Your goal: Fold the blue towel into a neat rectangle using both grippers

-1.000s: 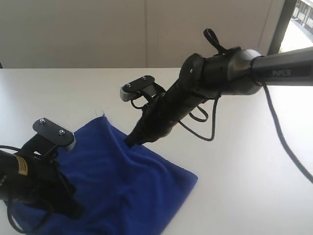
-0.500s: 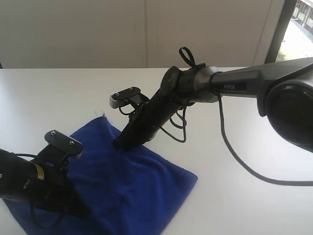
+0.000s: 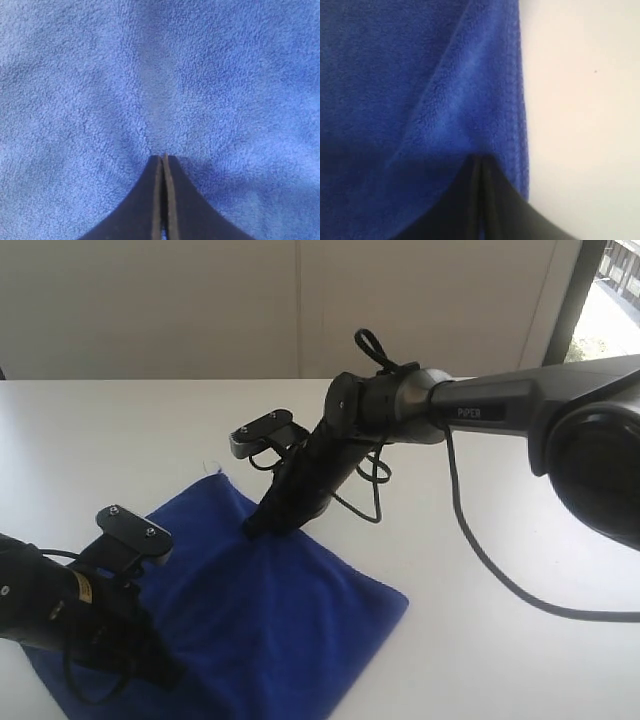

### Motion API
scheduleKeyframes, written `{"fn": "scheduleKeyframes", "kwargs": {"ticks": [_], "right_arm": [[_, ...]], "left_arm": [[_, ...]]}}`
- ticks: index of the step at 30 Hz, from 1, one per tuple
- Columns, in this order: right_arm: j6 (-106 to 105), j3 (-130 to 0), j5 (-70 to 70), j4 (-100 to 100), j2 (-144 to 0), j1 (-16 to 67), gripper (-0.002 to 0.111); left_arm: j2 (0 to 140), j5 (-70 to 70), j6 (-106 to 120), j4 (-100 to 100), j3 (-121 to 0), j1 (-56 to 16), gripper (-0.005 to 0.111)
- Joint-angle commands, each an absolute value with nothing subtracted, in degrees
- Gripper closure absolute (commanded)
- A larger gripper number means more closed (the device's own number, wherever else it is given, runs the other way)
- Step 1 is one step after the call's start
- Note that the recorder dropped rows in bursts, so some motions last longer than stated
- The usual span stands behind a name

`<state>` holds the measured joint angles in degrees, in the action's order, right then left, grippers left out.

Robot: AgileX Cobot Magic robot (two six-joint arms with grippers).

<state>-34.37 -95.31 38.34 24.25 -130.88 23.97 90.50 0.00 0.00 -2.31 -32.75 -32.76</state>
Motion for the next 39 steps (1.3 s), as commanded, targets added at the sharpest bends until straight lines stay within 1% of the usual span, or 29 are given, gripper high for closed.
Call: {"fn": "scheduleKeyframes", "kwargs": {"ticks": [1,8,13,17,20,26,34,39], "right_arm": [[-33.14,-94.84,38.14,18.18,-132.05,23.41,0.108],[-33.02,-94.84,38.14,18.69,-131.27,23.41,0.108],[-33.87,-94.84,38.14,19.62,-126.55,23.41,0.108],[-34.10,-94.84,40.07,18.59,-122.03,23.41,0.108],[-34.10,-94.73,43.26,18.34,-118.51,23.41,0.108],[-34.23,-92.79,49.15,18.09,-112.62,23.41,0.108],[-34.04,-84.05,48.67,16.44,-105.32,23.30,0.108],[-31.53,-78.68,47.90,16.66,-101.56,23.30,0.108]], "left_arm": [[91.94,8.72,0.42,-2.55,-31.42,-32.56,0.107],[91.20,7.83,1.36,-2.55,-31.42,-32.56,0.107],[84.67,4.49,1.02,-2.55,-31.42,-32.56,0.107],[79.74,4.34,0.88,-2.55,-31.42,-32.43,0.107],[79.59,4.48,1.27,-2.55,-31.42,-29.33,0.107],[86.38,-3.72,1.92,-2.55,-31.81,-20.81,0.107],[97.70,-0.60,5.65,-2.55,-40.86,-20.06,0.107],[104.20,1.54,6.80,-2.55,-48.64,-20.17,0.107]]}}
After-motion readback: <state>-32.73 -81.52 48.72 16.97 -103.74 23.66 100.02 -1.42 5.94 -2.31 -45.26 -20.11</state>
